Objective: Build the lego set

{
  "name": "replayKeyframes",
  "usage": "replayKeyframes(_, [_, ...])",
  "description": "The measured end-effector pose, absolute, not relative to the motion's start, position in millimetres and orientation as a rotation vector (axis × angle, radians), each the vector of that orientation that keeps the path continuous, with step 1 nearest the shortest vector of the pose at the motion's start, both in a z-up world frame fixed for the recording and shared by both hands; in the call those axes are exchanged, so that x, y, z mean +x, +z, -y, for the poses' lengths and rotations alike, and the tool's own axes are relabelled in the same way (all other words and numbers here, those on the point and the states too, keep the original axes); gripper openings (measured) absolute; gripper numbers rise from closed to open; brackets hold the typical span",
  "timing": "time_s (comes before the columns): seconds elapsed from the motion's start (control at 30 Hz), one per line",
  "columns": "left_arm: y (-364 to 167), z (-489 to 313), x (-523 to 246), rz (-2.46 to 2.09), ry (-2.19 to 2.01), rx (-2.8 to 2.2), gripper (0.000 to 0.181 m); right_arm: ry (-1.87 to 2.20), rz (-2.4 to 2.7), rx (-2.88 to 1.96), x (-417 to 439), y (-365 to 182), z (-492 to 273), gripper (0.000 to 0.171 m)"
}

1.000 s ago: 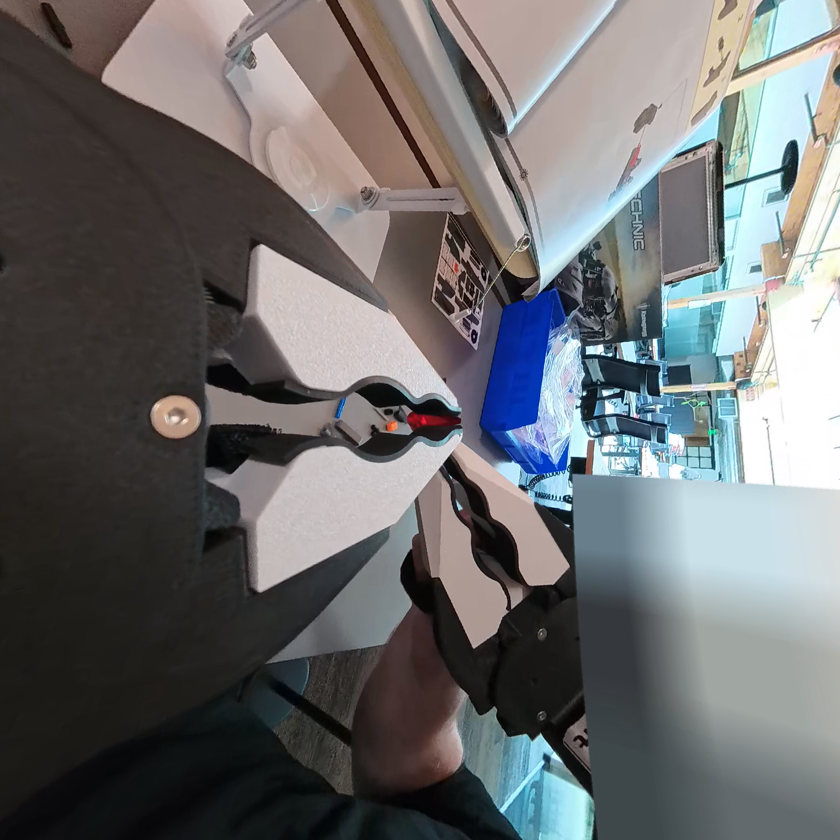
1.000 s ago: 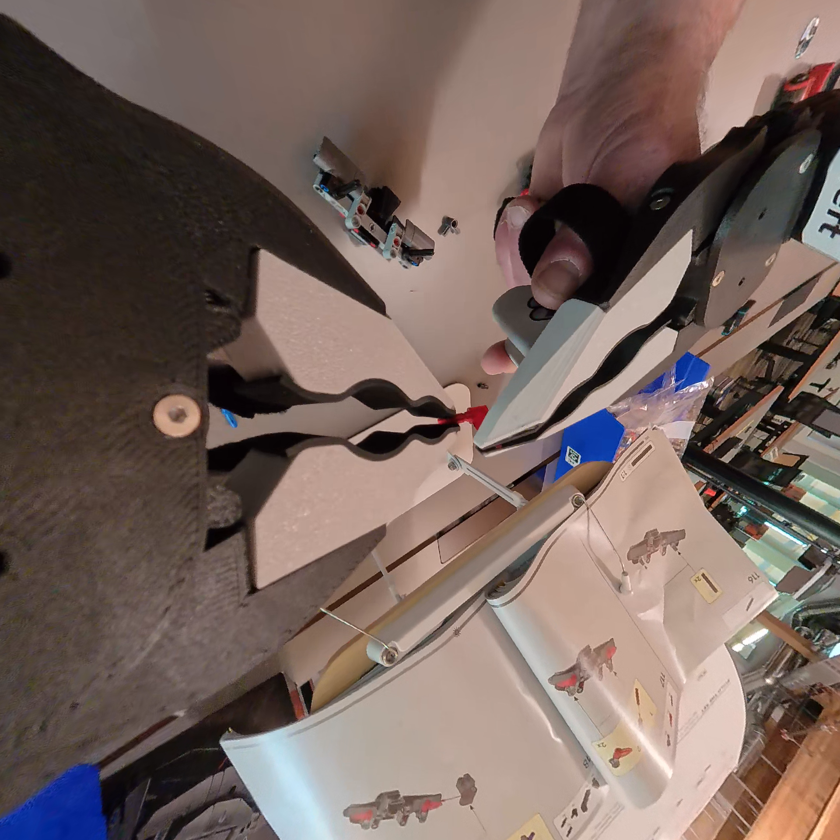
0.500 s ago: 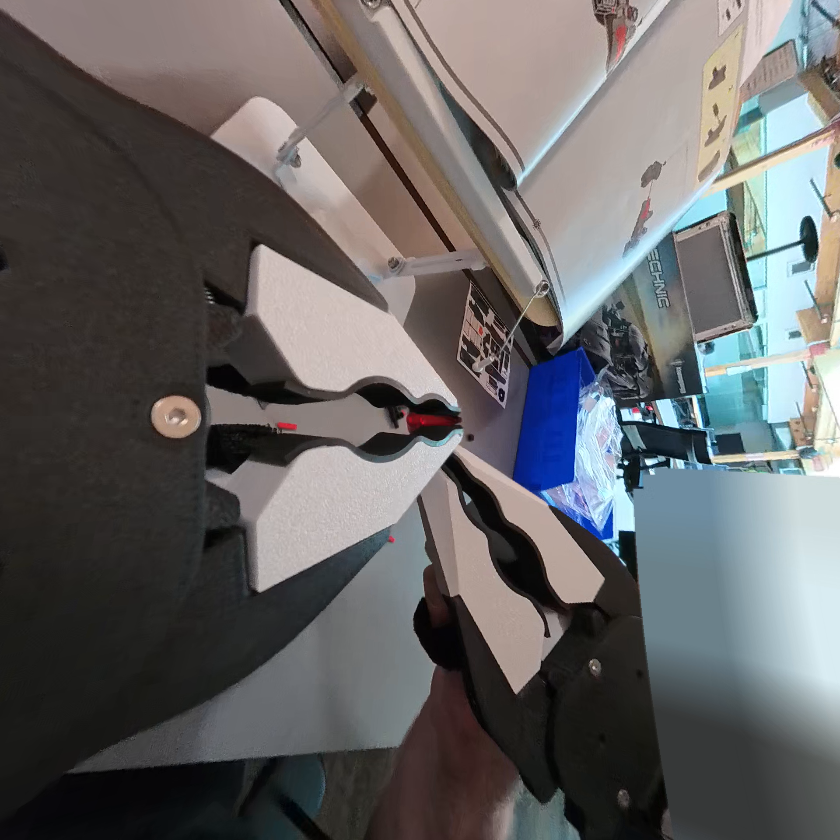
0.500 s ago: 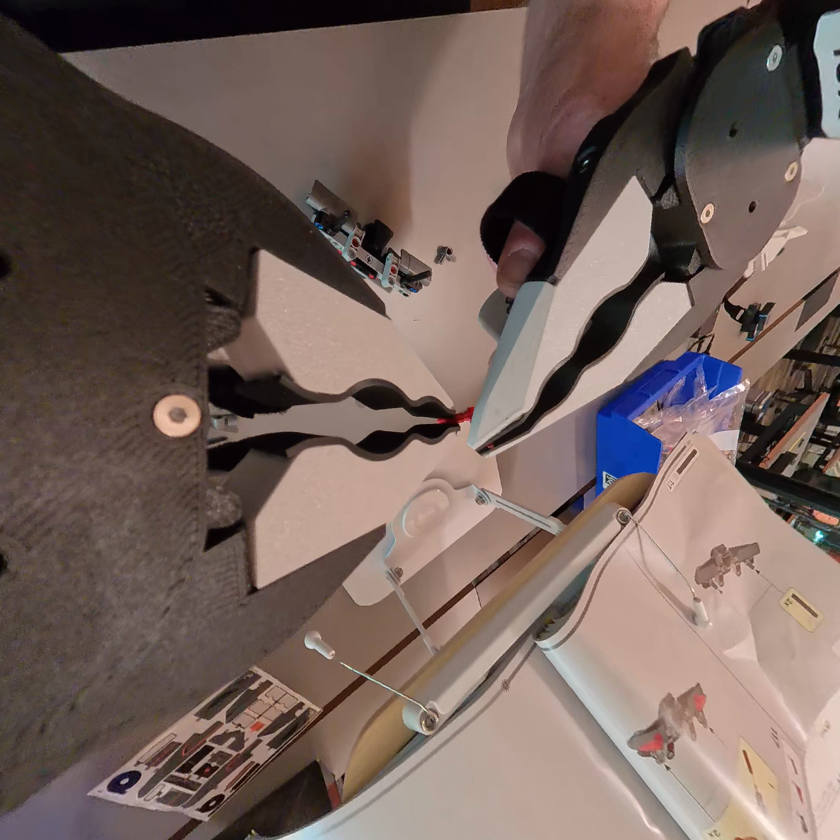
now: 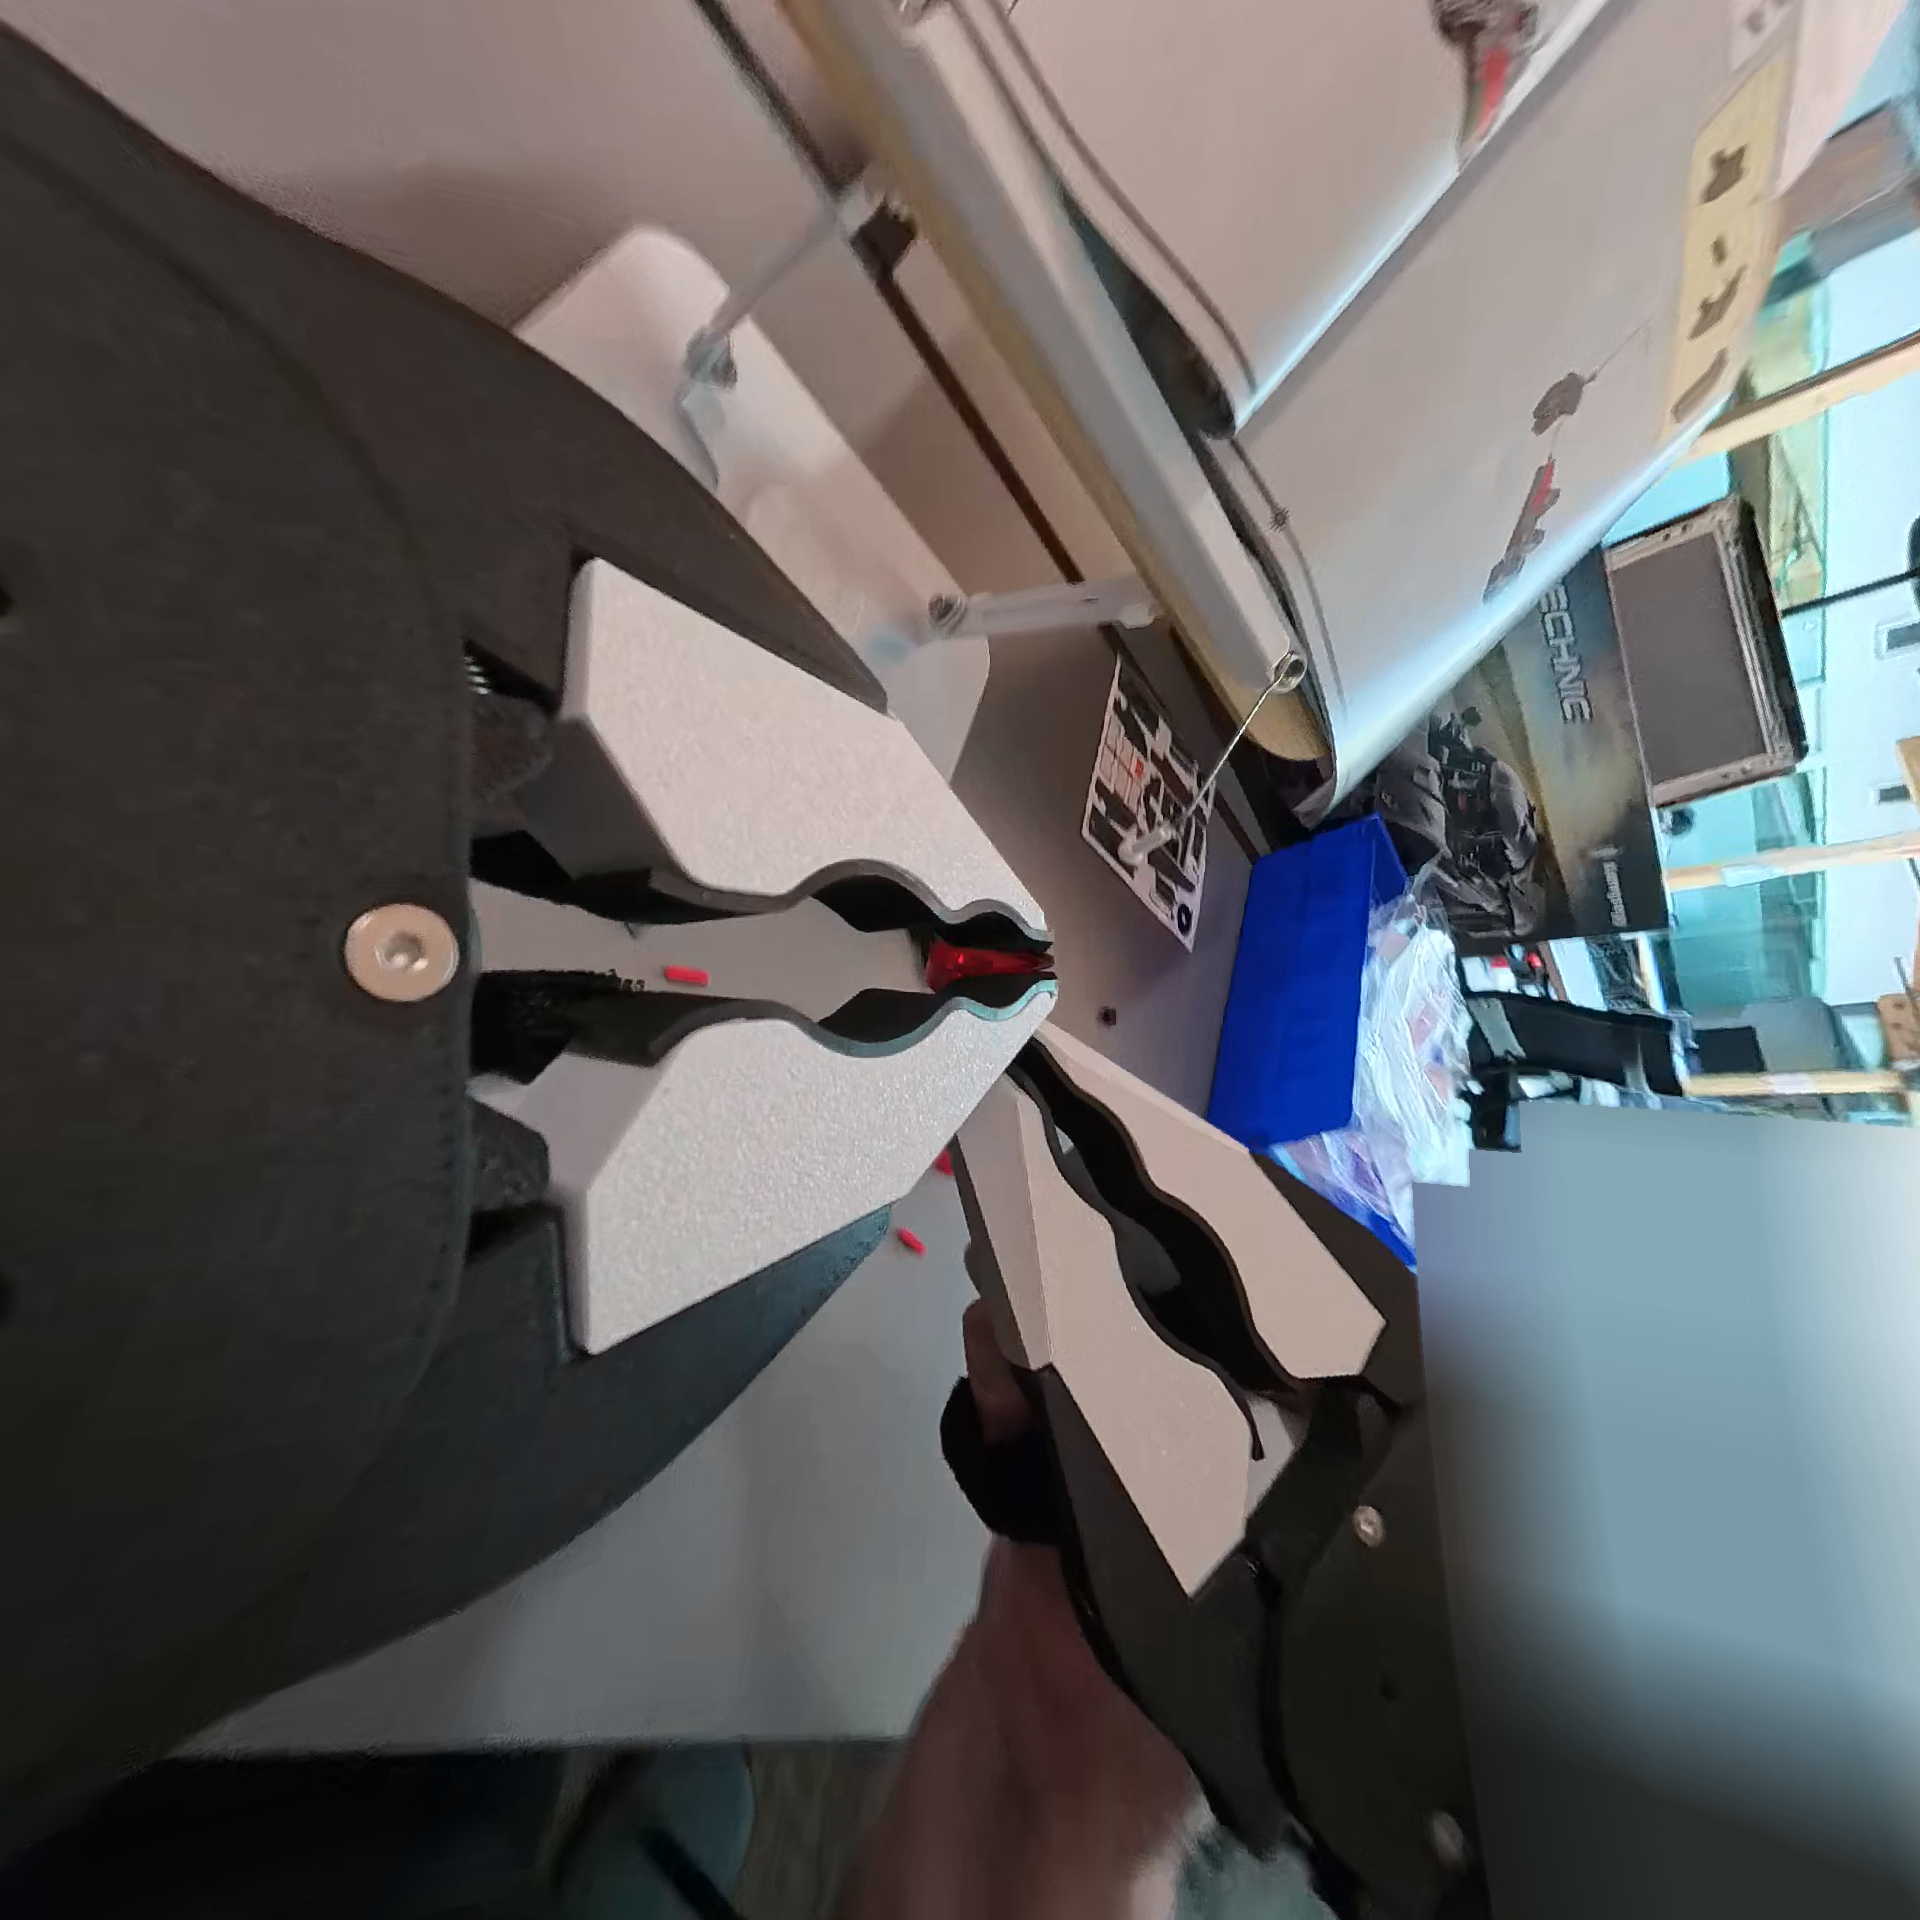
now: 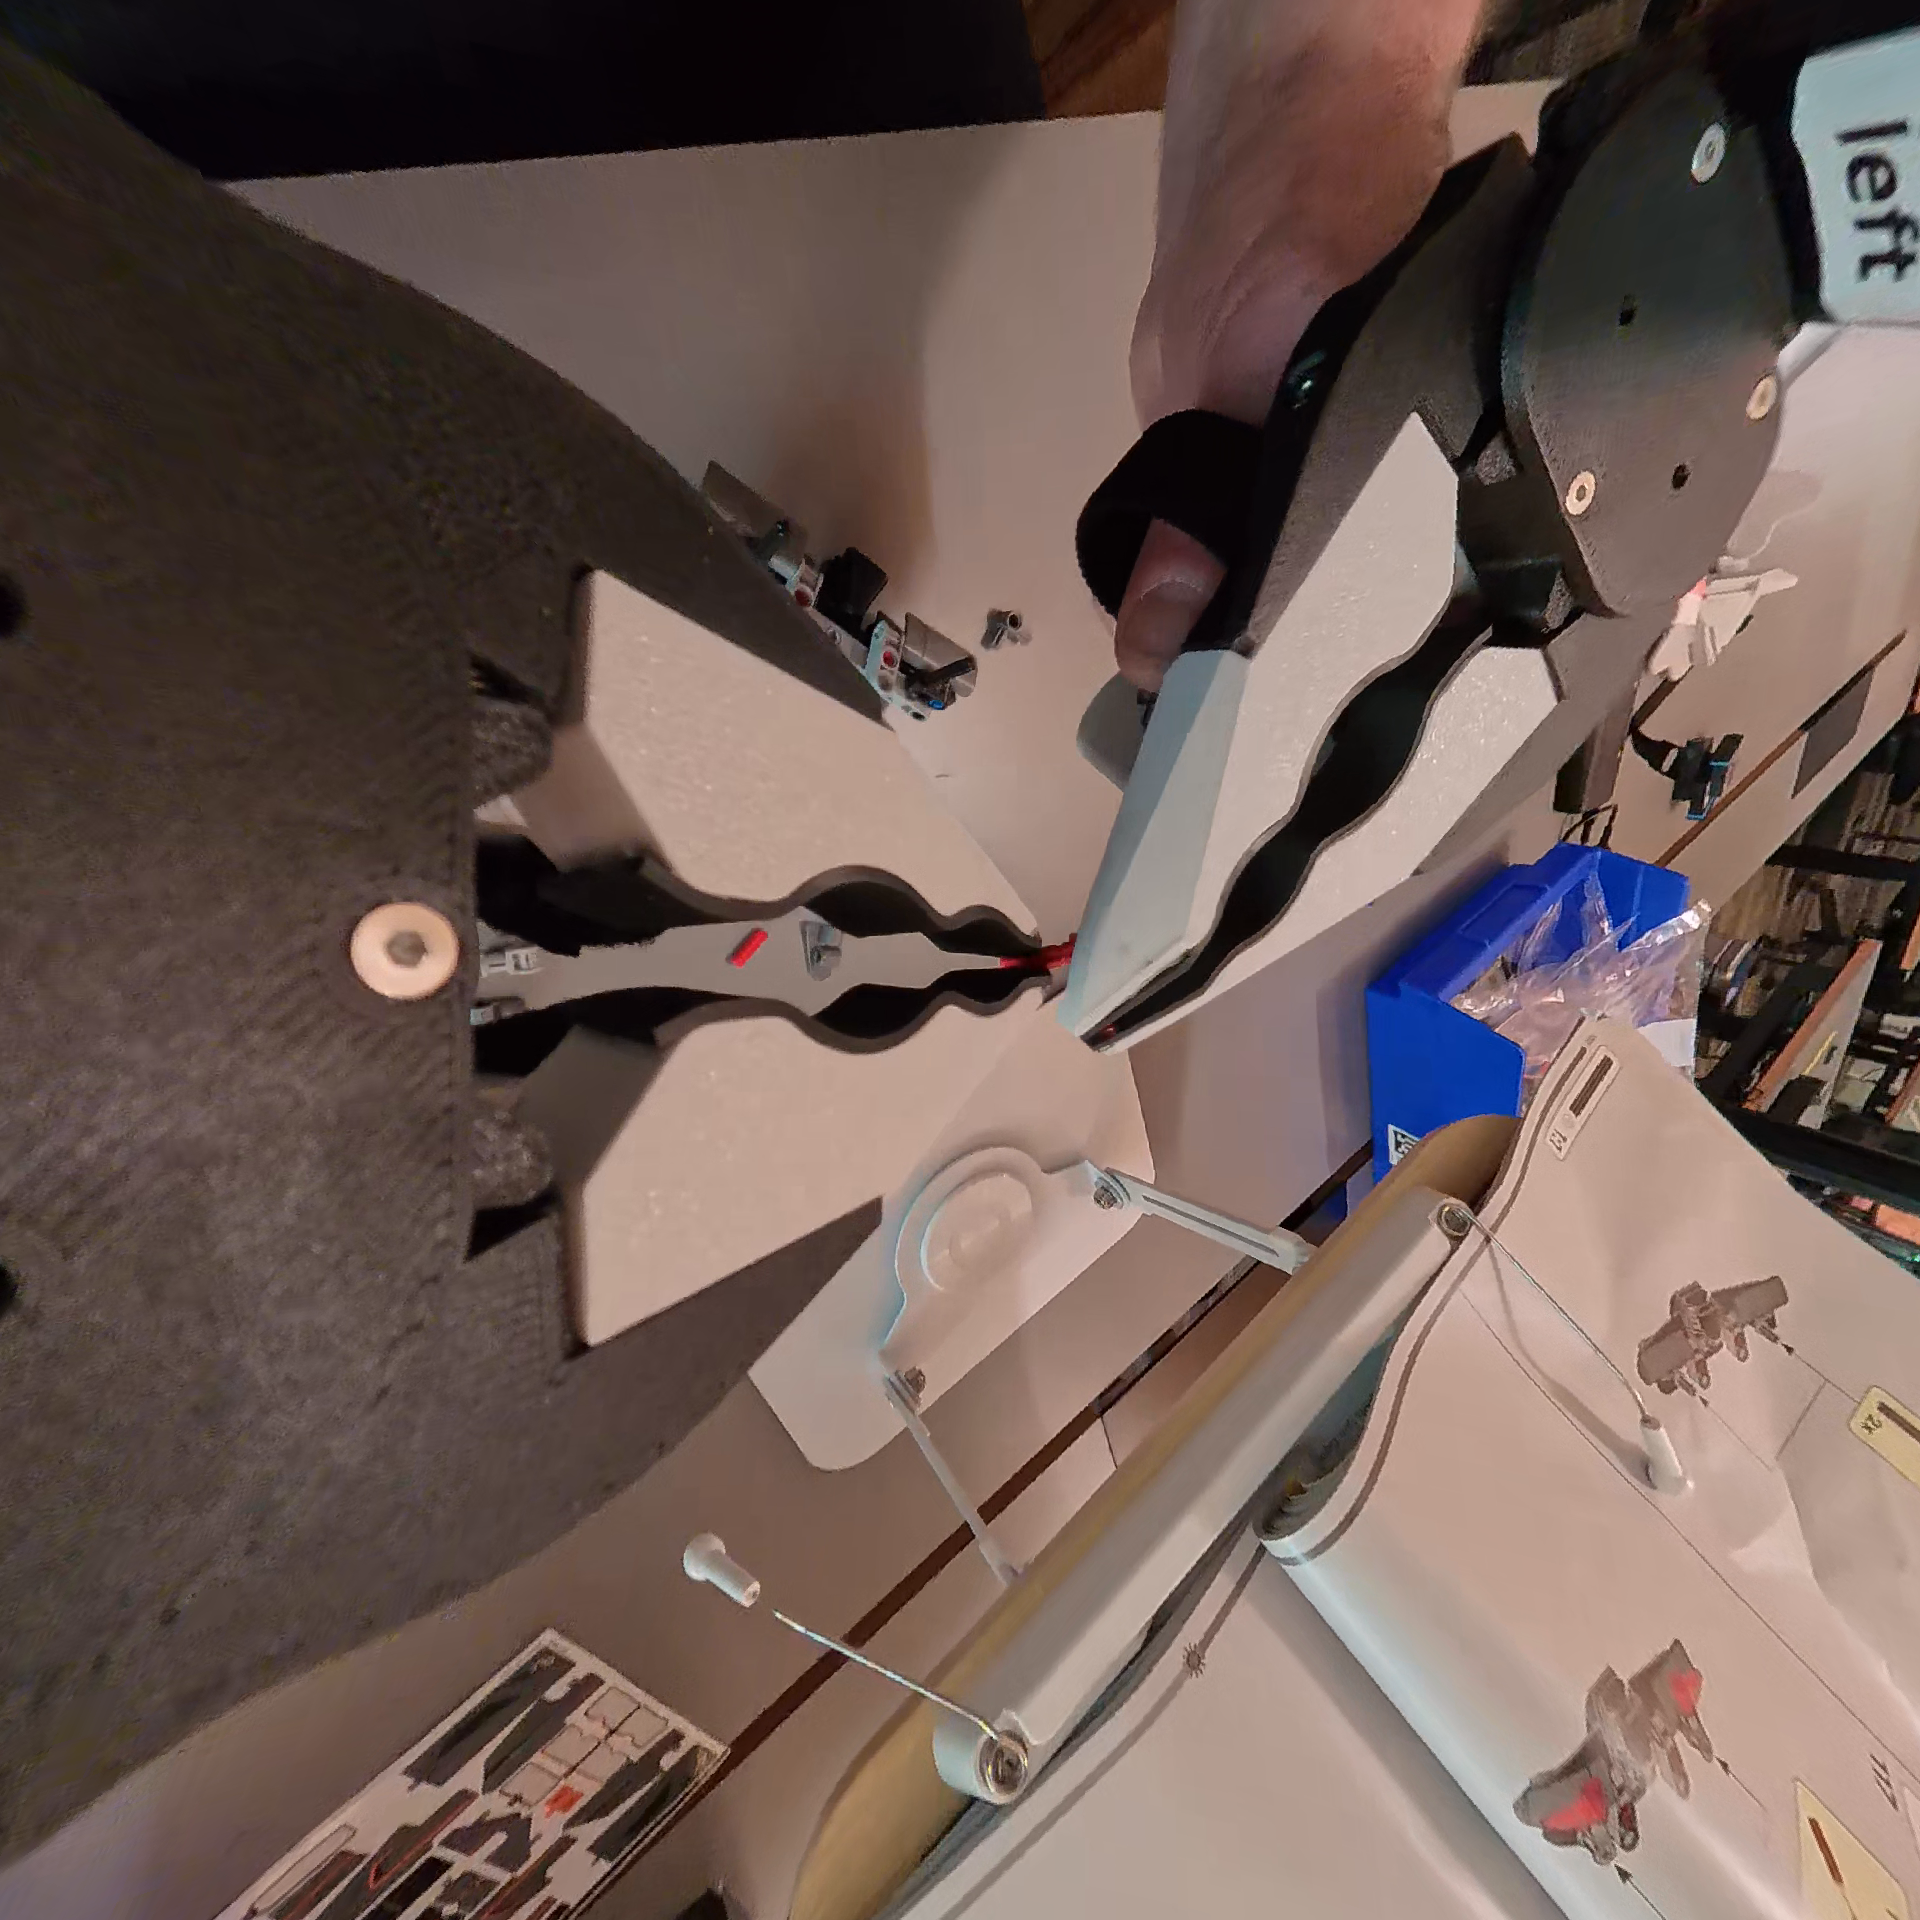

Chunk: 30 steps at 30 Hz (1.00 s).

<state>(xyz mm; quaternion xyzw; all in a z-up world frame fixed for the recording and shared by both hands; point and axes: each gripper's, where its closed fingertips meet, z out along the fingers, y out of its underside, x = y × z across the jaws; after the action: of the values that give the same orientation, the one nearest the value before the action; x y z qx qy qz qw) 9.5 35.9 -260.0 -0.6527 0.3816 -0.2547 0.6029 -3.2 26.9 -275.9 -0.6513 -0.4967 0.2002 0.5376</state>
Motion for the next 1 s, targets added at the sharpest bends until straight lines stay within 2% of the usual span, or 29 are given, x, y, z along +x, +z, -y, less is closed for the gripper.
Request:
replayKeyframes(0.03, [-259.3,-36.4,9.0,-0.874,-0.616,-1.515,0.001,0.496,1.175,-1.553,-2.8,-275.3,-27.2,0.000])
replayKeyframes(0.33, [-256.1,-37.7,12.5,-0.884,-0.627,-1.505,0.002,0.594,1.151,-1.571,-3.1,-276.2,-27.2,0.000])
replayKeyframes(0.57, [-254.2,-38.5,11.1,-0.895,-0.612,-1.490,0.009,0.652,1.137,-1.579,-4.8,-279.0,-27.6,0.000])
replayKeyframes(0.67, [-252.9,-38.9,10.1,-0.898,-0.606,-1.482,0.020,0.696,1.127,-1.588,-4.8,-279.8,-27.8,0.000])
replayKeyframes(0.83, [-244.2,-37.2,5.6,-0.952,-0.469,-1.411,0.027,0.842,1.086,-1.615,-4.9,-278.9,-28.7,0.000])
replayKeyframes(1.0, [-251.1,-31.7,0.5,-1.136,-0.122,-1.297,0.030,1.071,0.994,-1.652,-2.1,-273.8,-33.7,0.000])
